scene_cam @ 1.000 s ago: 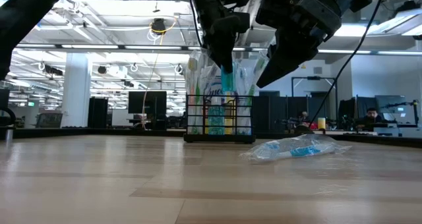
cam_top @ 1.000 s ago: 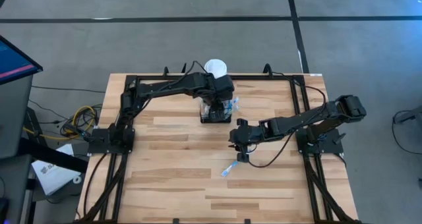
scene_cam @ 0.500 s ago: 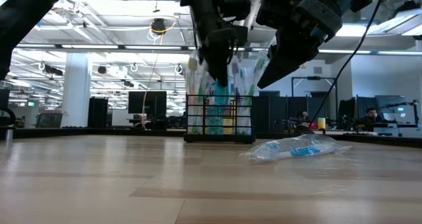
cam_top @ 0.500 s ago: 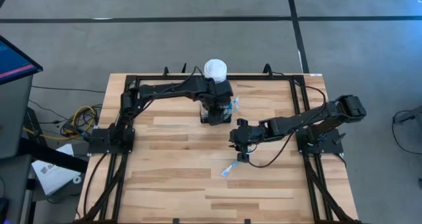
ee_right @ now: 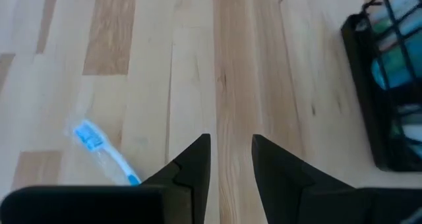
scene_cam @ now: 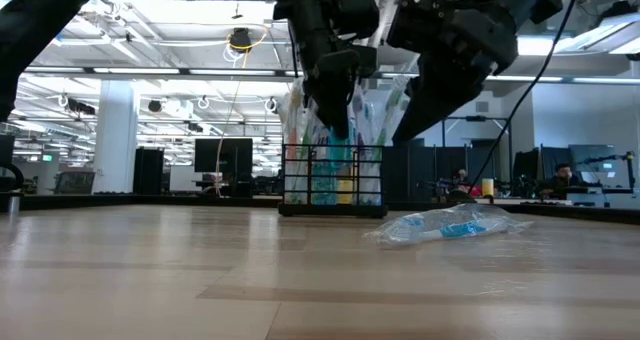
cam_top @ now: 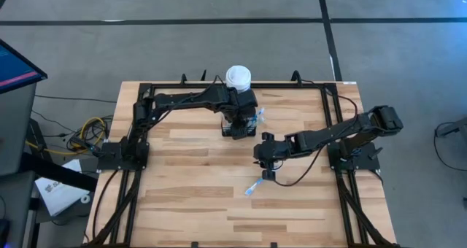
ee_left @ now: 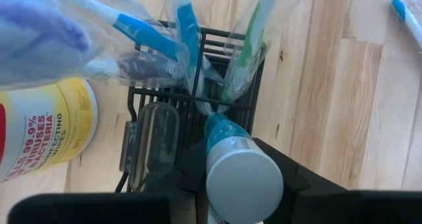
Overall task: Pick & Place toothbrushing station
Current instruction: Put the blue mouthwash bottle into the black wire organizer
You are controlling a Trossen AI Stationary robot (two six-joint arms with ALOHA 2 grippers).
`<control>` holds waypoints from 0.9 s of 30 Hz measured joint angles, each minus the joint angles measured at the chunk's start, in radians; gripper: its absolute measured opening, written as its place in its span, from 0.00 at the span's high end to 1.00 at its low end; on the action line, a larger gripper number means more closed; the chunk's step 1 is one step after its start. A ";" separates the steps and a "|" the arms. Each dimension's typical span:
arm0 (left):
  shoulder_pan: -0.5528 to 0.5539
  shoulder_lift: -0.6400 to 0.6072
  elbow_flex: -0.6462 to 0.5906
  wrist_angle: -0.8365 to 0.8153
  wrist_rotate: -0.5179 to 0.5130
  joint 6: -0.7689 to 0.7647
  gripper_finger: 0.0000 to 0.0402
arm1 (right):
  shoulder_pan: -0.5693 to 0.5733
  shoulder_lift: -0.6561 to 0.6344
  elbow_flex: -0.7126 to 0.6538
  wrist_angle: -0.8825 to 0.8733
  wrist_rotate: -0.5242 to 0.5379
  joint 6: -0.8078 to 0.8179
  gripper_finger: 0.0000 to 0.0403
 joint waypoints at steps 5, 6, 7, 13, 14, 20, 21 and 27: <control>0.003 0.000 0.000 -0.002 -0.001 0.013 0.79 | -0.005 0.058 0.000 0.010 -0.003 -0.002 0.75; 0.005 -0.006 -0.001 -0.003 0.000 0.016 0.79 | -0.007 0.063 0.001 0.002 -0.003 -0.002 0.75; 0.006 -0.010 -0.003 -0.011 0.000 0.016 0.79 | -0.008 0.067 0.000 -0.004 -0.004 -0.002 0.75; 0.014 -0.029 -0.002 -0.004 0.023 0.020 0.79 | -0.015 0.068 0.000 0.007 -0.004 -0.015 0.75; 0.017 -0.028 -0.002 -0.007 0.025 0.020 0.79 | -0.015 0.068 0.000 0.007 -0.004 -0.015 0.75; 0.018 -0.018 -0.003 -0.010 0.035 0.018 0.78 | -0.015 0.068 0.000 0.002 -0.004 -0.011 0.75; 0.018 -0.018 -0.003 -0.009 0.035 0.019 0.78 | -0.015 0.067 0.000 0.002 -0.004 -0.011 0.75; 0.018 -0.018 -0.003 -0.010 0.035 0.019 0.77 | -0.015 0.067 0.000 0.001 -0.004 -0.011 0.75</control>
